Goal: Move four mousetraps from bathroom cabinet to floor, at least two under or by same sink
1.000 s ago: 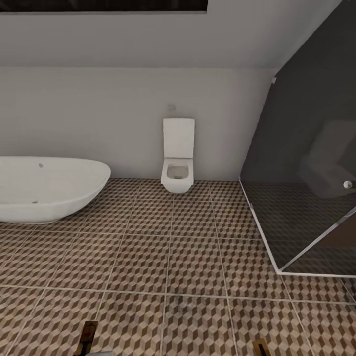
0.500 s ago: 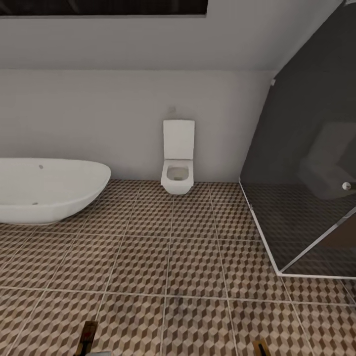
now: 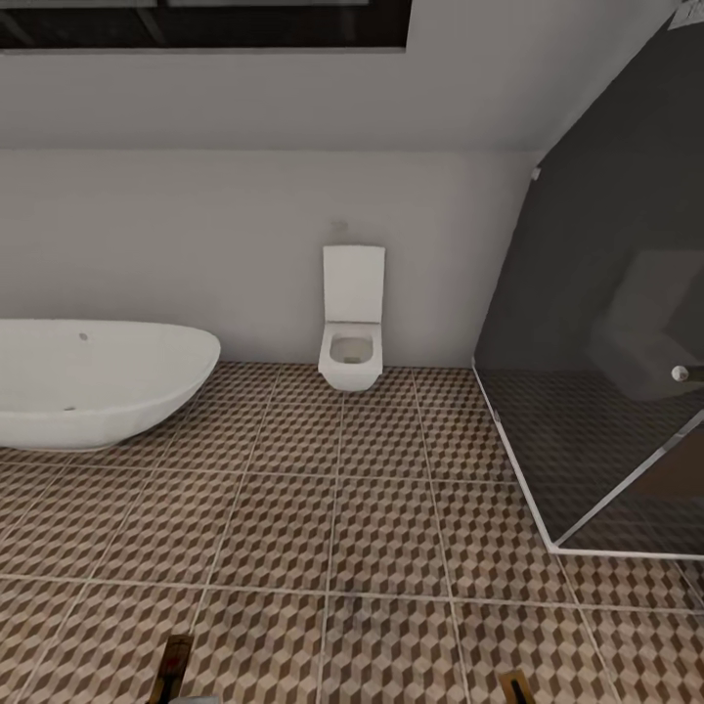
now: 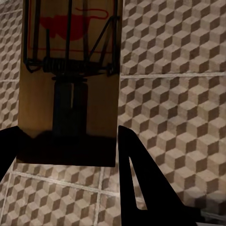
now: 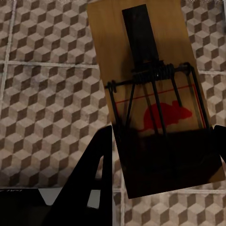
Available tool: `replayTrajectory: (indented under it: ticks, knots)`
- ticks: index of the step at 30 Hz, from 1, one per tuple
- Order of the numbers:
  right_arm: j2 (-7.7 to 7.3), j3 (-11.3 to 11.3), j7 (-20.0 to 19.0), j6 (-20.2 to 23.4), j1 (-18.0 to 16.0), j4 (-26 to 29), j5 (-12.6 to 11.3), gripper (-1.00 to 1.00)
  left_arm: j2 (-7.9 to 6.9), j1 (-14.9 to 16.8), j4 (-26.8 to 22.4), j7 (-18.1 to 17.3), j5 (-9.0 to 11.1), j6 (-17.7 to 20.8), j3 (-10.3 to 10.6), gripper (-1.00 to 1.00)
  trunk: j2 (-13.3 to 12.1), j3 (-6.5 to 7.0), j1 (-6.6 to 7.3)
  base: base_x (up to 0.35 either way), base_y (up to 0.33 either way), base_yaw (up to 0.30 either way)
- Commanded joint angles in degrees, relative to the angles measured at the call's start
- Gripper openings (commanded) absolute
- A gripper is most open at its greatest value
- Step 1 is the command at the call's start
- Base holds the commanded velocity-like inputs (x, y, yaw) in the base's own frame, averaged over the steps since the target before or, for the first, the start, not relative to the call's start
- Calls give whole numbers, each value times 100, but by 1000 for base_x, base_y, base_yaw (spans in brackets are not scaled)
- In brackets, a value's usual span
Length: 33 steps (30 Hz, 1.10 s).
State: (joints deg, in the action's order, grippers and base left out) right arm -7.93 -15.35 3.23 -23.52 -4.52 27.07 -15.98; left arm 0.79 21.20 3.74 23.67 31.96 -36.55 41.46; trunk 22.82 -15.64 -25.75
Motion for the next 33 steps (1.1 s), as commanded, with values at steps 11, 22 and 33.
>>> replayTrajectory:
  ticks: [11, 22, 33]
  knots:
    - [-7, -48, 20, -21, -5, 0, -55, -100, 8, 7, 21, 50, -6, -10, 46, -100, 10, 90, -3, 0, 0, 0]
    - [-7, -48, 20, -21, -5, 0, -55, -100, 8, 7, 21, 50, -6, -10, 46, -100, 10, 189, -3, 0, 0, 0]
    - [-7, -48, 20, -21, -5, 0, -55, -100, 8, 7, 23, 50, -6, -10, 46, -100, 10, 289, -3, 0, 0, 0]
